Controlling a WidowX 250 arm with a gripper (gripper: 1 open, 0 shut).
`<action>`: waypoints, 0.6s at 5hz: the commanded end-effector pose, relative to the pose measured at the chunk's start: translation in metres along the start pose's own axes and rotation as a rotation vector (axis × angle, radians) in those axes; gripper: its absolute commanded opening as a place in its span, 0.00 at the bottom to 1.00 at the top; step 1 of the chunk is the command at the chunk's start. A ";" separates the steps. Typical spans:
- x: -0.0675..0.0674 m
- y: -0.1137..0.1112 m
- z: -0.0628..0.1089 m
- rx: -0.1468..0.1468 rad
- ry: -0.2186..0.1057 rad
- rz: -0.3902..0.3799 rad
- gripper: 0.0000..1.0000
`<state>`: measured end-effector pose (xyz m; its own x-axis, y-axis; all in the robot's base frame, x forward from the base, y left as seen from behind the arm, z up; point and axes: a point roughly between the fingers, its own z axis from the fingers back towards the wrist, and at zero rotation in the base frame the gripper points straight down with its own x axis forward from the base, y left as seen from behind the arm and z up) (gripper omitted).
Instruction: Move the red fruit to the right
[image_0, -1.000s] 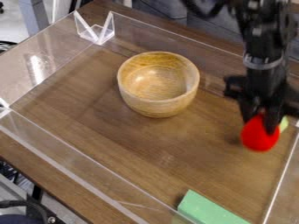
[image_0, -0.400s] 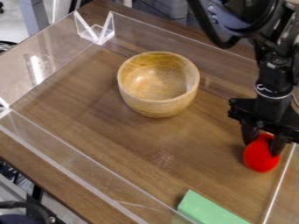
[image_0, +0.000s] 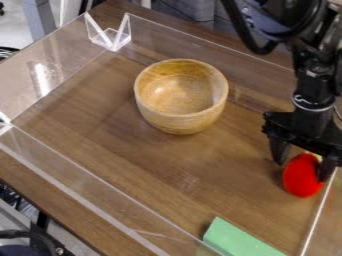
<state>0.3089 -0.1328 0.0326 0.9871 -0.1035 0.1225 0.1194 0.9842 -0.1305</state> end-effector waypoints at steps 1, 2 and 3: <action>0.014 0.008 0.009 -0.017 -0.039 -0.063 1.00; 0.006 0.025 0.023 -0.015 -0.037 -0.048 1.00; -0.003 0.046 0.047 -0.016 -0.060 -0.018 1.00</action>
<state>0.3022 -0.0771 0.0583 0.9861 -0.0943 0.1366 0.1138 0.9832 -0.1428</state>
